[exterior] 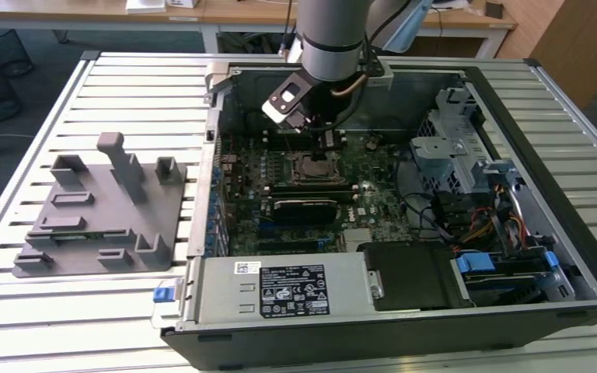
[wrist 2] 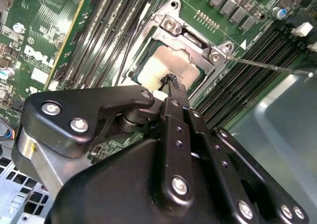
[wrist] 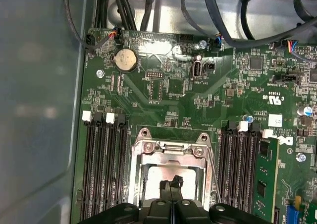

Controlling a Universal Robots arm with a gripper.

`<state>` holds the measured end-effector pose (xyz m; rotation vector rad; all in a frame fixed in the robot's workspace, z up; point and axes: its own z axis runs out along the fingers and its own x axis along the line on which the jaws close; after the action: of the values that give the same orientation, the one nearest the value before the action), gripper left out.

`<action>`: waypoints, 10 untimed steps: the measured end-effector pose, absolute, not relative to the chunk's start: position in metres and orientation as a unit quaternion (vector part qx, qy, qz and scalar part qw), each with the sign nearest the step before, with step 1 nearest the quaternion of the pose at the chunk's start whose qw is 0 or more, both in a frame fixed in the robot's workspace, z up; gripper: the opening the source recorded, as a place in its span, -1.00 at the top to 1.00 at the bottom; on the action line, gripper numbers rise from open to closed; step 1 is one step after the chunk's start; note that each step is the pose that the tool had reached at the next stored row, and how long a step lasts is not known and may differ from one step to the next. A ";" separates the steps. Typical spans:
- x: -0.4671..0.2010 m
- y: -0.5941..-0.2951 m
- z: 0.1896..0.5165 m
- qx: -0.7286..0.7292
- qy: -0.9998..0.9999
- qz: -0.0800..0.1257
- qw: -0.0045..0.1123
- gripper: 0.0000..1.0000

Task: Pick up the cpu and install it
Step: 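Close the cpu cover, then install the first cpu locking lever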

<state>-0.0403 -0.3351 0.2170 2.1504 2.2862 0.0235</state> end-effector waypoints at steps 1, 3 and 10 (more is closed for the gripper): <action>-0.041 -0.335 0.217 0.685 0.728 0.007 0.001 0.78; -0.043 -0.335 0.217 0.685 0.728 0.007 0.001 0.78; -0.050 -0.335 0.217 0.685 0.728 0.007 0.001 0.78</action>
<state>-0.0502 -0.3351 0.2167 2.1504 2.2862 0.0234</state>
